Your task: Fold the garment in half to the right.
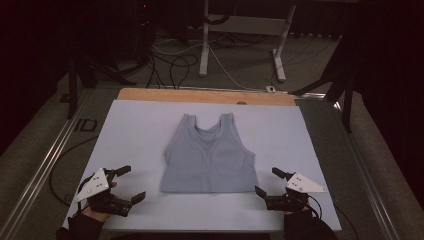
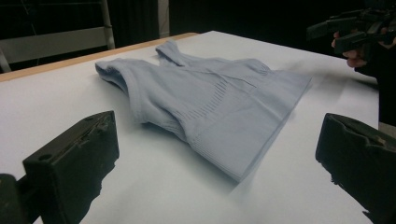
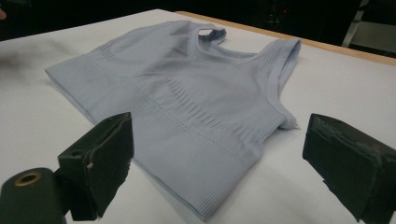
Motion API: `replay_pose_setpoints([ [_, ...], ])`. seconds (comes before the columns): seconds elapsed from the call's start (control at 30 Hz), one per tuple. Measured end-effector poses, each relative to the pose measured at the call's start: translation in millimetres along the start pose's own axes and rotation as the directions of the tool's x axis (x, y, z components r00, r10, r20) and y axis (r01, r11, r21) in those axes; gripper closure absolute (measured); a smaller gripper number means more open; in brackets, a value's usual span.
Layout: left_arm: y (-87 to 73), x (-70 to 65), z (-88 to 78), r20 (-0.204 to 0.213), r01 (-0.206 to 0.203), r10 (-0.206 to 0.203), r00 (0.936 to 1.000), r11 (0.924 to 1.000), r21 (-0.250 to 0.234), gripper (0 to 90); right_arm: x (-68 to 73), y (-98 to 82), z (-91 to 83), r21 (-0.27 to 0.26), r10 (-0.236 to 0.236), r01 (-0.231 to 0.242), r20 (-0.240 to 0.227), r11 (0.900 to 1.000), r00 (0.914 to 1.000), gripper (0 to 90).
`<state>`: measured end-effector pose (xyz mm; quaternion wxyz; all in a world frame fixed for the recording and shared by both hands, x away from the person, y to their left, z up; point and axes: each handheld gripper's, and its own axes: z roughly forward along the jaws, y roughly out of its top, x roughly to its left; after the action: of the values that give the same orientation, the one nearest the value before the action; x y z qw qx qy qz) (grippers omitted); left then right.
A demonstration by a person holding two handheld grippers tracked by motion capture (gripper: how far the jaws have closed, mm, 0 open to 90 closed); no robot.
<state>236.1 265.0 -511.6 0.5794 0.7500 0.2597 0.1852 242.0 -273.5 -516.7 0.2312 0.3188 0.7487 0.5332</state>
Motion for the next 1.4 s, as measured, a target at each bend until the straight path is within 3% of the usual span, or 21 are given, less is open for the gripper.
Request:
replay_pose_setpoints([
  [0.63,0.1,-0.9,1.0,0.012,0.01,-0.01,0.9999,0.9999,0.013,0.2,4.3,3.0,4.0,0.011,-0.02,0.02,0.0,1.0,0.9998,8.7],
  [1.1,15.2,-3.9,1.7,0.04,0.027,-0.028,0.9988,0.9996,0.011,0.2,8.5,10.3,1.7,0.01,-0.045,0.044,0.02,0.999,0.9988,8.7],
  [1.4,26.0,-5.8,6.9,0.045,0.028,-0.029,0.9986,0.9992,0.027,0.2,11.2,27.7,0.4,-0.01,-0.041,0.041,0.011,0.999,0.9991,8.7],
])
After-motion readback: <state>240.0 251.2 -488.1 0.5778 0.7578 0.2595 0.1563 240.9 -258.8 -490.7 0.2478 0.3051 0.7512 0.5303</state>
